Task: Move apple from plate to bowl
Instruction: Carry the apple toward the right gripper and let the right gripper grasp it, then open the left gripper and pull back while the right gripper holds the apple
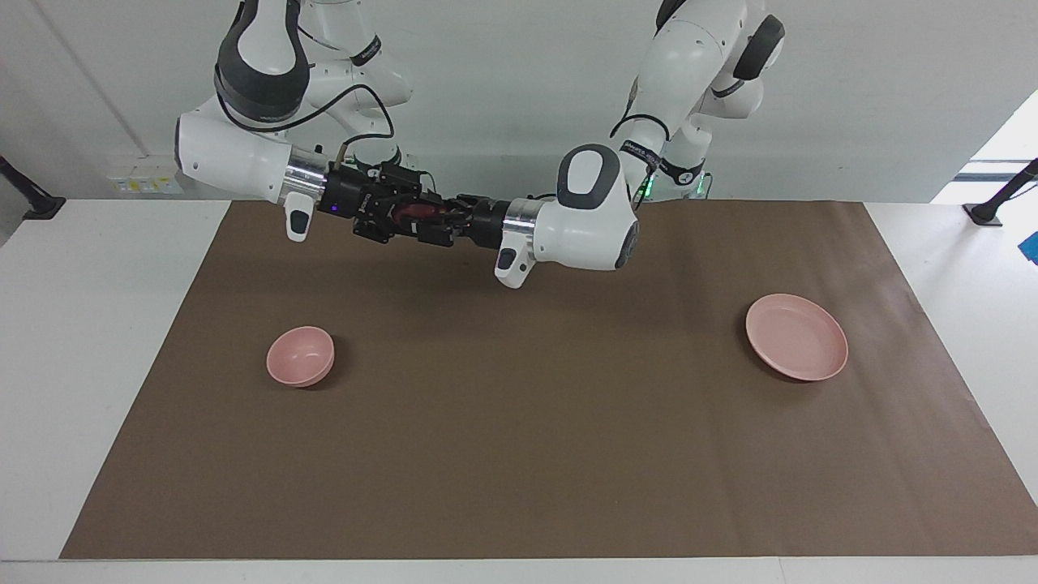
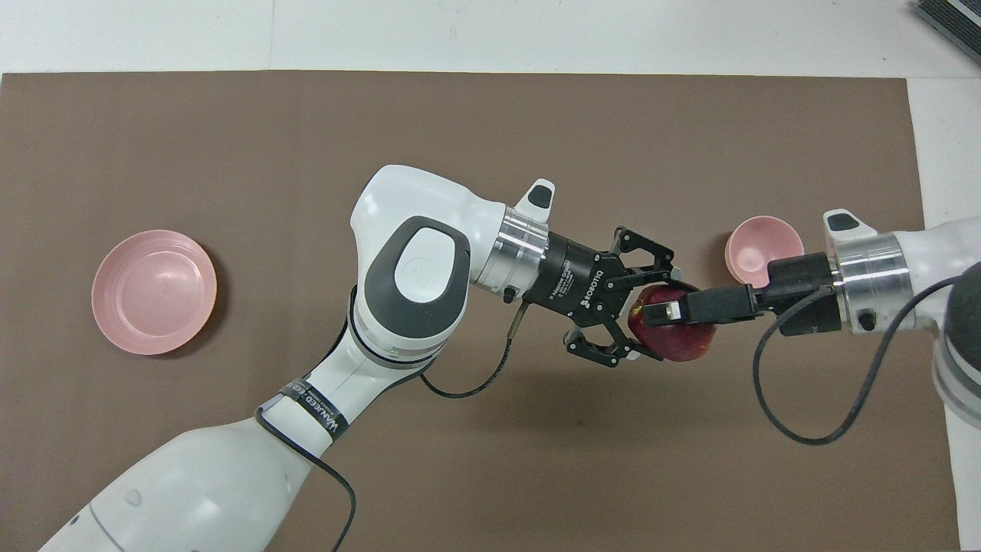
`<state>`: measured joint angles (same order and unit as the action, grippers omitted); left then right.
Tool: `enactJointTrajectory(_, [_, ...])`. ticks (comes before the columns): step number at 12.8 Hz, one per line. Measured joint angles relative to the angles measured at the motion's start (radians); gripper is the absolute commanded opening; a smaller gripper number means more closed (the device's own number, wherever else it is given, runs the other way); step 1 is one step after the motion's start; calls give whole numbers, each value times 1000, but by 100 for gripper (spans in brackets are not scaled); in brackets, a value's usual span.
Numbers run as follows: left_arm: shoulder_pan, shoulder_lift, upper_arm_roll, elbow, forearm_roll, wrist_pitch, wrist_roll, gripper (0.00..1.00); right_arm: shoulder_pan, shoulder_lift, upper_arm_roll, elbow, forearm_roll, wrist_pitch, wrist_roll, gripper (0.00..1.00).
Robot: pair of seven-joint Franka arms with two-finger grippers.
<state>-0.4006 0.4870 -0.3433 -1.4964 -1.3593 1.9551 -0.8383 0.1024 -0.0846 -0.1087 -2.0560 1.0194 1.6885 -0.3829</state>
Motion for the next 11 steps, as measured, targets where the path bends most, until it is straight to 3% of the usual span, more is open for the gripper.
enactJointTrajectory(2, [-3,-1,-5,1,6,27,0,81,-3,6,-1,8,-10,0,0,0])
enactJointTrajectory(4, [-14,-2,-8,6,25,76,0,100,-4,21,-2,30,-37,1,13,0])
enactJointTrajectory(7, [-18,-9,-7,20,70,104,1,100,-4,52,-1,75,-76,4,88,0])
enactJointTrajectory(11, [-10,-27,5,32,293,113,-8,100,-15,91,-7,127,-214,4,112,0])
